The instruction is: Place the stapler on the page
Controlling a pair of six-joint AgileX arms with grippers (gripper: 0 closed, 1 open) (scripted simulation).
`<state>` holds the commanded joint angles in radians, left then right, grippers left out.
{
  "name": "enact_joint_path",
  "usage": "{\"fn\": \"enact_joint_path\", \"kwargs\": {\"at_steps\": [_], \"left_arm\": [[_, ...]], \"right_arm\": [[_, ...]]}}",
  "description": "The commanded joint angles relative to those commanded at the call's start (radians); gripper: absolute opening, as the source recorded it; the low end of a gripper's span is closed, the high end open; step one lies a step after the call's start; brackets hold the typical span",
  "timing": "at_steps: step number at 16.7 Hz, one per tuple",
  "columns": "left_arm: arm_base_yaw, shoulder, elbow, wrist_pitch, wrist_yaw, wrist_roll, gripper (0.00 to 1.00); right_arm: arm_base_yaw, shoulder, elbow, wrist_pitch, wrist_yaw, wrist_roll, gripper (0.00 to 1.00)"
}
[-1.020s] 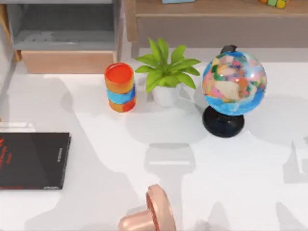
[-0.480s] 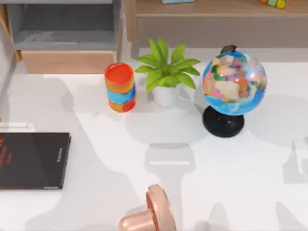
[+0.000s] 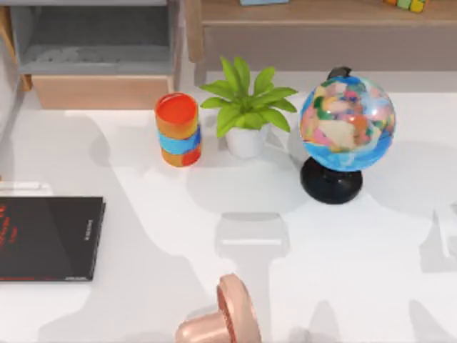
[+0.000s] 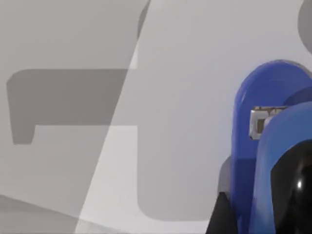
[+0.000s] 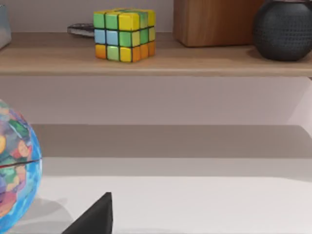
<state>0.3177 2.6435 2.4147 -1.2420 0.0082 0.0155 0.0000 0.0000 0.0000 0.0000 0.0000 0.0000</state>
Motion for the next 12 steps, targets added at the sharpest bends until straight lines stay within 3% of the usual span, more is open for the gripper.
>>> {"fn": "enact_joint_path", "kwargs": {"at_steps": [6, 12], "left_arm": [[0.009, -0.055, -0.013, 0.001, -0.003, 0.003, 0.00], [-0.030, -0.312, -0.179, 0.052, -0.020, 0.027, 0.00]], "right_arm": [[0.000, 0.000, 0.000, 0.000, 0.000, 0.000, 1.00], [0.000, 0.000, 0.000, 0.000, 0.000, 0.000, 1.00]]}}
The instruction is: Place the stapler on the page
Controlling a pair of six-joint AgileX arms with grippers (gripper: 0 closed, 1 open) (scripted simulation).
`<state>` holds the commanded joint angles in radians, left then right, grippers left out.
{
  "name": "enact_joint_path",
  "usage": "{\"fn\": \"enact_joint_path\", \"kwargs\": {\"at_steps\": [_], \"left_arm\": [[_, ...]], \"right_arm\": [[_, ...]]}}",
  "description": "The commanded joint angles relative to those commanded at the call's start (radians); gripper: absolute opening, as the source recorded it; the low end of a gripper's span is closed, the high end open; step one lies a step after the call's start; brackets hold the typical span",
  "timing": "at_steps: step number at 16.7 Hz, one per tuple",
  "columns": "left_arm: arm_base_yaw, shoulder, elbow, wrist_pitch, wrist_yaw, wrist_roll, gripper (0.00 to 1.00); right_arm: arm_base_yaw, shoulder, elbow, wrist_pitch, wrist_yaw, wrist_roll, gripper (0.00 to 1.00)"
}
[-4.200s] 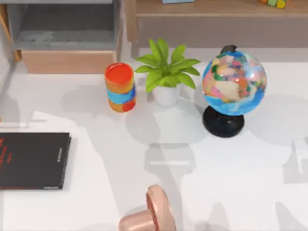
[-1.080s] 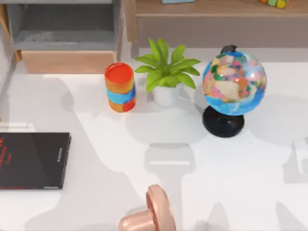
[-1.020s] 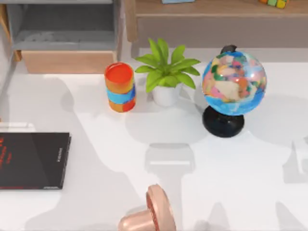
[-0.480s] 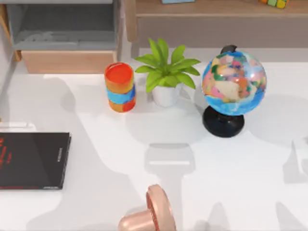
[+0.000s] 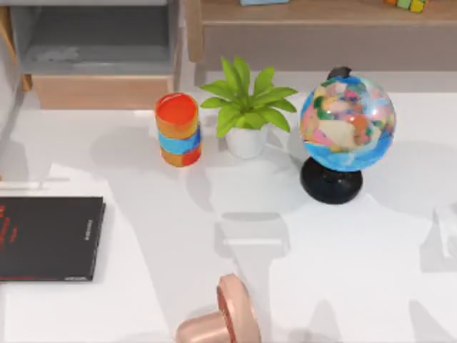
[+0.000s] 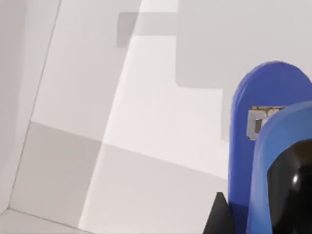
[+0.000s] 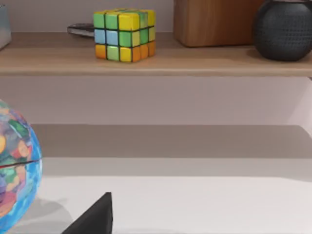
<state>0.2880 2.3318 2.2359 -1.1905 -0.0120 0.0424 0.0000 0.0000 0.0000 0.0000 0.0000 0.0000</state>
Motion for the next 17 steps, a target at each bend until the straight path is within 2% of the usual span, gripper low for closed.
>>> {"fn": "enact_joint_path", "kwargs": {"at_steps": [4, 10, 17], "left_arm": [[-0.078, -0.219, -0.194, 0.052, -0.011, 0.014, 0.00], [-0.208, -0.511, -0.577, 0.126, -0.015, 0.005, 0.00], [-0.303, -0.674, -0.997, 0.233, -0.005, -0.028, 0.00]], "right_arm": [[0.000, 0.000, 0.000, 0.000, 0.000, 0.000, 1.00], [0.000, 0.000, 0.000, 0.000, 0.000, 0.000, 1.00], [0.000, 0.000, 0.000, 0.000, 0.000, 0.000, 1.00]]}}
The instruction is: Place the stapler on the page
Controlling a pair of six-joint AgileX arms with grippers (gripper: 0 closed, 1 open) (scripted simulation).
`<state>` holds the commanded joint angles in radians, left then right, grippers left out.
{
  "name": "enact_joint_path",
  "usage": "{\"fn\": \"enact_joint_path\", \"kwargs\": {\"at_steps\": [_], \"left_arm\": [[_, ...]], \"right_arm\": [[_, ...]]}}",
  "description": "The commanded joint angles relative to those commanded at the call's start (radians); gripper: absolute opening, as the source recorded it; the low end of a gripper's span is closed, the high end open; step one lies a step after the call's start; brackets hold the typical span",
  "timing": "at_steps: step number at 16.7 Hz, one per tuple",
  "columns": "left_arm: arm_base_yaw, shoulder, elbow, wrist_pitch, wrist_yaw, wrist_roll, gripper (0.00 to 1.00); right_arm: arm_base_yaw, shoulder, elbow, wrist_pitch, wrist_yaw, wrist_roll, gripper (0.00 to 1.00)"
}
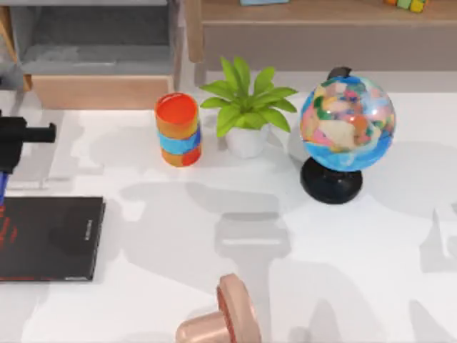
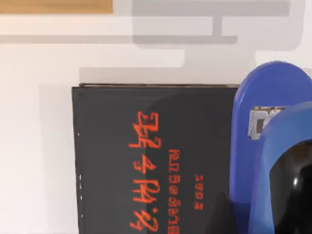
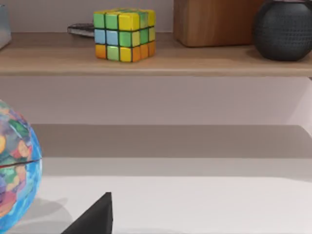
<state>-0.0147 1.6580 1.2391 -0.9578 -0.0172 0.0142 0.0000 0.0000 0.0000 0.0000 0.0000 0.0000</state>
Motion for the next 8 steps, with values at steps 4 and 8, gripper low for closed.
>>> {"fn": "enact_joint_path", "kwargs": {"at_steps": [4, 8], "left_arm": [[-0.017, -0.010, -0.138, 0.050, 0.008, -0.012, 0.00], [-0.020, -0.009, -0.162, 0.060, 0.009, -0.015, 0.00]], "right_arm": [[0.000, 0.000, 0.000, 0.000, 0.000, 0.000, 1.00], [0.000, 0.000, 0.000, 0.000, 0.000, 0.000, 1.00]]}}
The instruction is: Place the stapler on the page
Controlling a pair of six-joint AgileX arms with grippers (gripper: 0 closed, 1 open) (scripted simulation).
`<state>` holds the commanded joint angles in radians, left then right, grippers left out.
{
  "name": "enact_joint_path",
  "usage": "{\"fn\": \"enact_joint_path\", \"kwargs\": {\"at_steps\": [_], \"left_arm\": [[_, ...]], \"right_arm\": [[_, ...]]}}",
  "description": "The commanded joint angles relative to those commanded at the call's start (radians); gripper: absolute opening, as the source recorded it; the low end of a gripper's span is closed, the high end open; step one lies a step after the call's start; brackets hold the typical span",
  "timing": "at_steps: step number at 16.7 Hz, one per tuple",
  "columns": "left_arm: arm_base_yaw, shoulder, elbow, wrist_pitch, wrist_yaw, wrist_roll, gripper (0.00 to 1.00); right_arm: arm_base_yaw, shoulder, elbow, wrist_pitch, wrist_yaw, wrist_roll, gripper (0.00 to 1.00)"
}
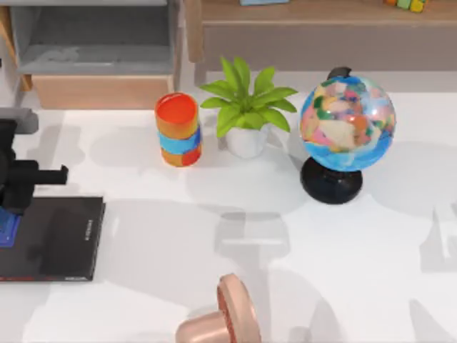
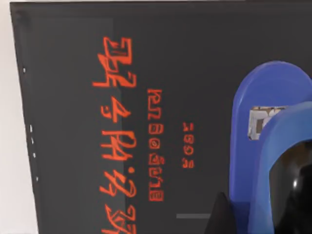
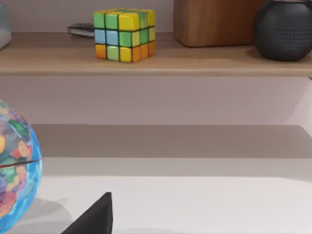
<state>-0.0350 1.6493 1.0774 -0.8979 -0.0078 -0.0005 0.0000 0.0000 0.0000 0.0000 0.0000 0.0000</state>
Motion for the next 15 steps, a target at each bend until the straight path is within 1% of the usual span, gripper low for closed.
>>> {"fn": "enact_joint_path", "kwargs": {"at_steps": [4, 10, 14, 15], "left_arm": [[0.005, 0.004, -0.002, 0.002, -0.001, 0.002, 0.00], [0.002, 0.050, -0.063, 0.117, 0.000, 0.003, 0.00], [0.002, 0.054, -0.068, 0.122, 0.000, 0.003, 0.00], [0.002, 0.054, -0.068, 0.122, 0.000, 0.003, 0.08]], "right_arm": [[0.000, 0.000, 0.000, 0.000, 0.000, 0.000, 1.00], [0.000, 0.000, 0.000, 0.000, 0.000, 0.000, 1.00], [0.000, 0.000, 0.000, 0.000, 0.000, 0.000, 1.00], [0.000, 0.000, 0.000, 0.000, 0.000, 0.000, 1.00]]}}
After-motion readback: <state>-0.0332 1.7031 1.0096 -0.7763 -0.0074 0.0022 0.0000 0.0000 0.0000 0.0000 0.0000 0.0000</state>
